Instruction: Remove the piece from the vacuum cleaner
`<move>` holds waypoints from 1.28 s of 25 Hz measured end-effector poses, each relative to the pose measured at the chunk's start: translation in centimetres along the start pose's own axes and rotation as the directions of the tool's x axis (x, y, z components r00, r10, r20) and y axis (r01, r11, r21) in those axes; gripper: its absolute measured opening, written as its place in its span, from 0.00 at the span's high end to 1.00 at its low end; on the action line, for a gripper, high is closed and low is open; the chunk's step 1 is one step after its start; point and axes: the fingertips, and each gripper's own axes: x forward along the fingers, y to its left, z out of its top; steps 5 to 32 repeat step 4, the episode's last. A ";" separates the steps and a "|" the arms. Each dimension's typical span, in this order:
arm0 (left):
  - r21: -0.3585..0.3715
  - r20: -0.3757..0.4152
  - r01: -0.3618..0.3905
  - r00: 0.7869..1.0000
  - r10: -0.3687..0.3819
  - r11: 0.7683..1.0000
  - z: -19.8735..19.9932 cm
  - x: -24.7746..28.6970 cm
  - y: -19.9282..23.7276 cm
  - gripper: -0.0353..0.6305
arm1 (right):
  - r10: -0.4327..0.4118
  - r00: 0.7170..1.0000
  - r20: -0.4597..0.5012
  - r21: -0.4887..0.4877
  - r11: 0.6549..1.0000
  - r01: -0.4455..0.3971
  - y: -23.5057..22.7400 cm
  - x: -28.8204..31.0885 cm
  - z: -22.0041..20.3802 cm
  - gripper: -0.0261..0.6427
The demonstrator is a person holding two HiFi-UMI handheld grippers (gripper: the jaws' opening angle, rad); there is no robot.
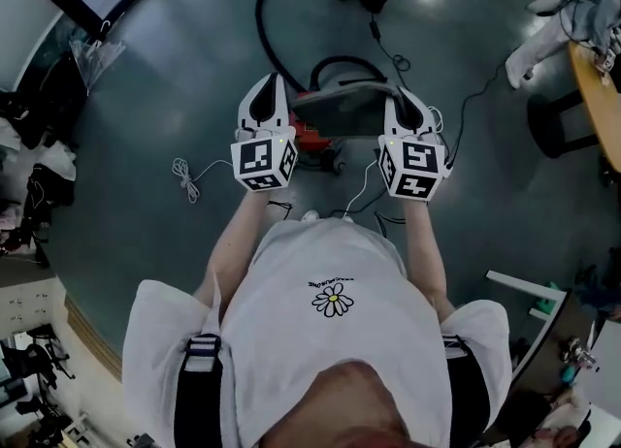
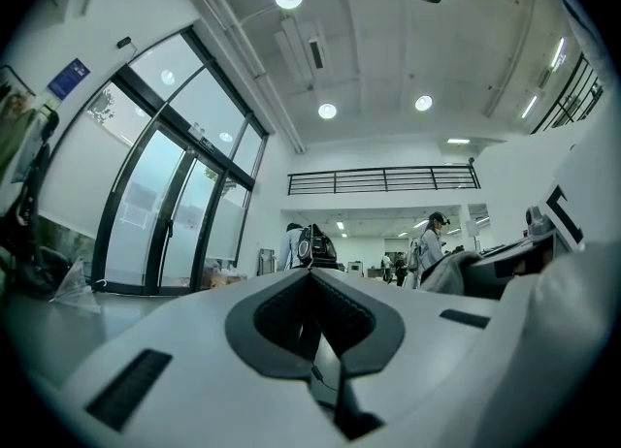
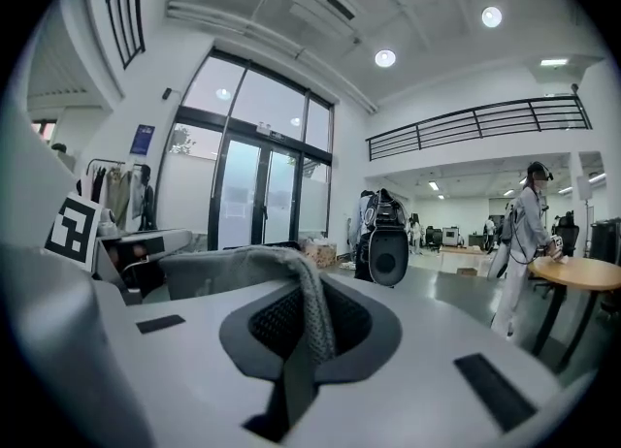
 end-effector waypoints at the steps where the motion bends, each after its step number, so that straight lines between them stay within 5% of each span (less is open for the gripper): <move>1: 0.001 -0.001 0.001 1.000 -0.001 1.000 0.0 0.1 0.0 0.94 | 0.001 1.000 -0.003 0.000 1.000 -0.001 -0.1 0.1 0.0 0.92; 32: 0.008 0.002 0.007 1.000 -0.007 1.000 -0.1 0.5 -0.3 0.94 | -0.002 1.000 -0.009 0.003 1.000 0.002 -0.6 0.3 0.1 0.92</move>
